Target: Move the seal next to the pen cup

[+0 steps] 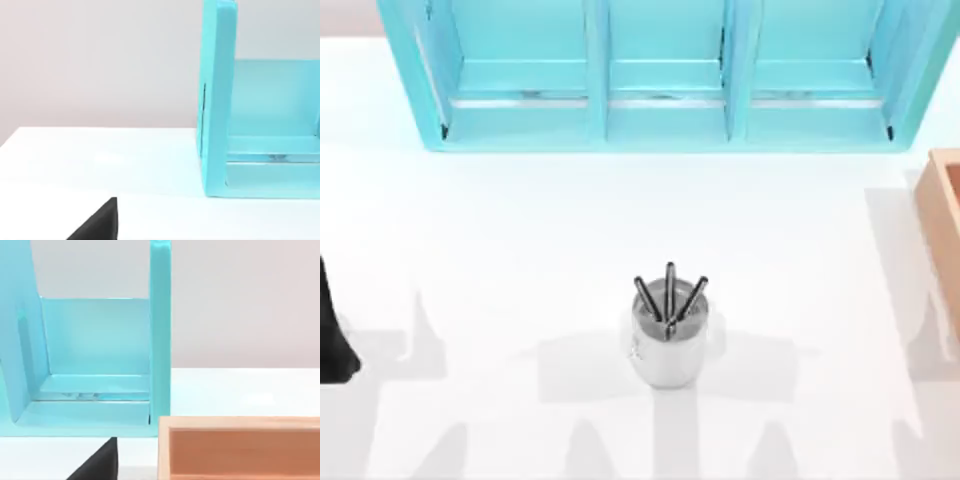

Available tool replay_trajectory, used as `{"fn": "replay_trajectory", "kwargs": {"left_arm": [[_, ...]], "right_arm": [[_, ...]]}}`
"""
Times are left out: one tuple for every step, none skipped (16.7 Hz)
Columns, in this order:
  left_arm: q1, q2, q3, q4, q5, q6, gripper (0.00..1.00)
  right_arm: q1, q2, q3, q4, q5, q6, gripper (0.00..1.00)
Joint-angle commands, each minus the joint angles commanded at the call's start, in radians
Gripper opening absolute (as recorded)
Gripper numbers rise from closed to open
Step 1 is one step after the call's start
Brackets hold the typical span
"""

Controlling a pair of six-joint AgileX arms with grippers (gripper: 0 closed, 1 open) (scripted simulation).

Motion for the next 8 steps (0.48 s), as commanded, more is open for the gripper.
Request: {"fn": "replay_trajectory", "kwargs": {"left_arm": [[0.000, 0.000, 0.000, 0.000, 0.000, 0.000, 1.00], [0.000, 0.000, 0.000, 0.000, 0.000, 0.000, 1.00], [0.002, 0.011, 0.011, -0.010, 0.000, 0.002, 1.00], [0.007, 0.032, 0.031, -0.030, -0.001, 0.006, 1.00], [0.013, 0.063, 0.063, -0.059, -0.001, 0.013, 1.00], [0.020, 0.106, 0.105, -0.095, -0.002, 0.021, 1.00], [0.029, 0.158, 0.158, -0.139, -0.002, 0.031, 1.00], [0.038, 0.222, 0.220, -0.189, -0.001, 0.041, 1.00]], "right_arm": [[0.000, 0.000, 0.000, 0.000, 0.000, 0.000, 1.00], [0.000, 0.000, 0.000, 0.000, 0.000, 0.000, 1.00], [0.000, 0.000, 0.000, 0.000, 0.000, 0.000, 1.00], [0.000, 0.000, 0.000, 0.000, 0.000, 0.000, 1.00], [0.000, 0.000, 0.000, 0.000, 0.000, 0.000, 1.00], [0.000, 0.000, 0.000, 0.000, 0.000, 0.000, 1.00], [0.000, 0.000, 0.000, 0.000, 0.000, 0.000, 1.00], [0.000, 0.000, 0.000, 0.000, 0.000, 0.000, 1.00]]}}
